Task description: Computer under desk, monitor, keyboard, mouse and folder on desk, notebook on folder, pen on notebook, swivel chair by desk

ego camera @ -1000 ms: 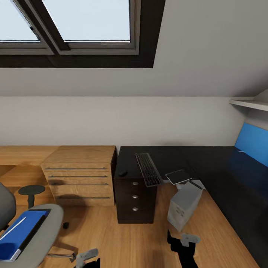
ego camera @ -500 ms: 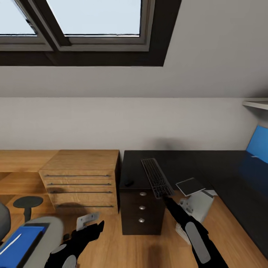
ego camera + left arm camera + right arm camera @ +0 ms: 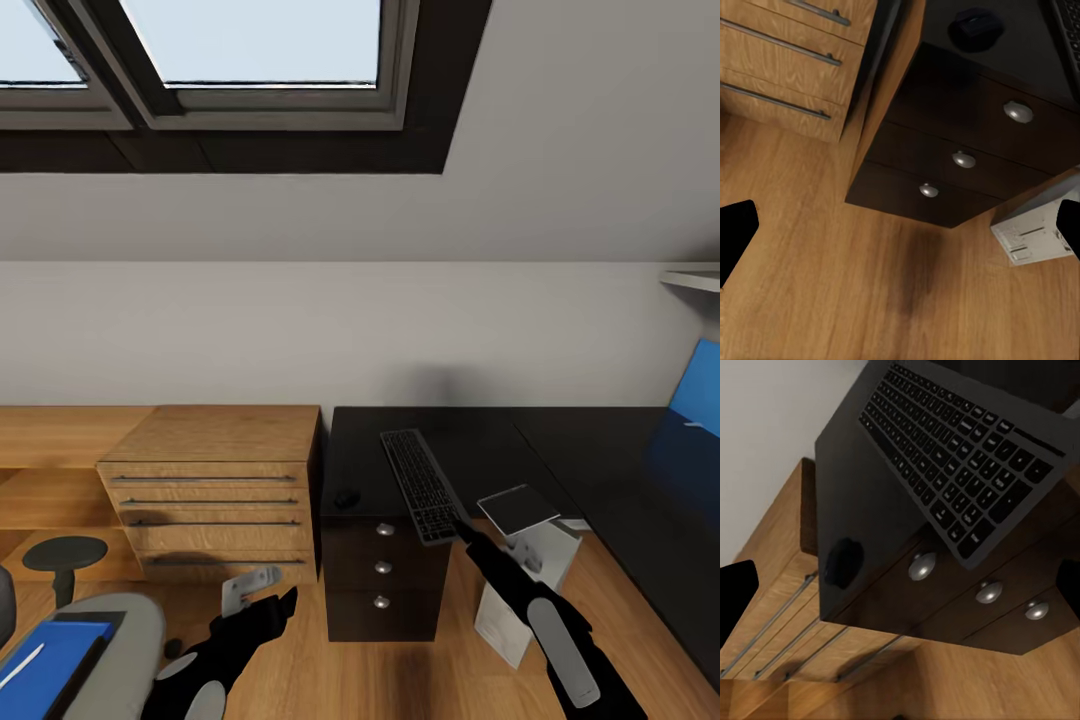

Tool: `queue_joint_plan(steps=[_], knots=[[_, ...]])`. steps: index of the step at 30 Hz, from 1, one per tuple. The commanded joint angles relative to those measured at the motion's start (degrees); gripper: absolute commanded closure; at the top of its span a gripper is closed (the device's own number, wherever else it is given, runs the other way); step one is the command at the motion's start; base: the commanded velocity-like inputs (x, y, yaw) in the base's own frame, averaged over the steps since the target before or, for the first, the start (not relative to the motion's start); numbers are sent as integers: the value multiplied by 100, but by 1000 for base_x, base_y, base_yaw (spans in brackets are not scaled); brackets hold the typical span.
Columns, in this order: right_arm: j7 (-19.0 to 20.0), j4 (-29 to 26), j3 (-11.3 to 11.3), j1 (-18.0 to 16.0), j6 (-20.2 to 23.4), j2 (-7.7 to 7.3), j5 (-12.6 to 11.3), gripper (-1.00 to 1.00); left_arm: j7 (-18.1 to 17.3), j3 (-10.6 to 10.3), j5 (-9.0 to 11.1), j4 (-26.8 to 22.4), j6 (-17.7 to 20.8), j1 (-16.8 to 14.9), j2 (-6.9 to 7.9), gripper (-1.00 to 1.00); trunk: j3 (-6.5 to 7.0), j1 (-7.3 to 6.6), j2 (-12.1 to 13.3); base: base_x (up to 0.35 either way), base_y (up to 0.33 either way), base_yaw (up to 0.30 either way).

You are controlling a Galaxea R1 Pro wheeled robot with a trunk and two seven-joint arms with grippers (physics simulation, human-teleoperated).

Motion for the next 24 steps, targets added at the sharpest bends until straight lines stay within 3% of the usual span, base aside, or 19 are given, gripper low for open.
queue_joint_plan(steps=[1,6,24], knots=[[17,-1,-13,-4,49,-2,-28,-100,94,-12,56,-9,12,-5,-5,-100,-27,24,-48,0,0,0],[20,2,-14,-4,257,2,-33,-100,216,-18,49,-8,12,-5,-5,-100,-117,133,-249,0,0,0],[35,149,-25,-4,274,11,-30,-100,480,-23,62,4,21,-5,-15,-100,-440,529,-971,0,0,0]])
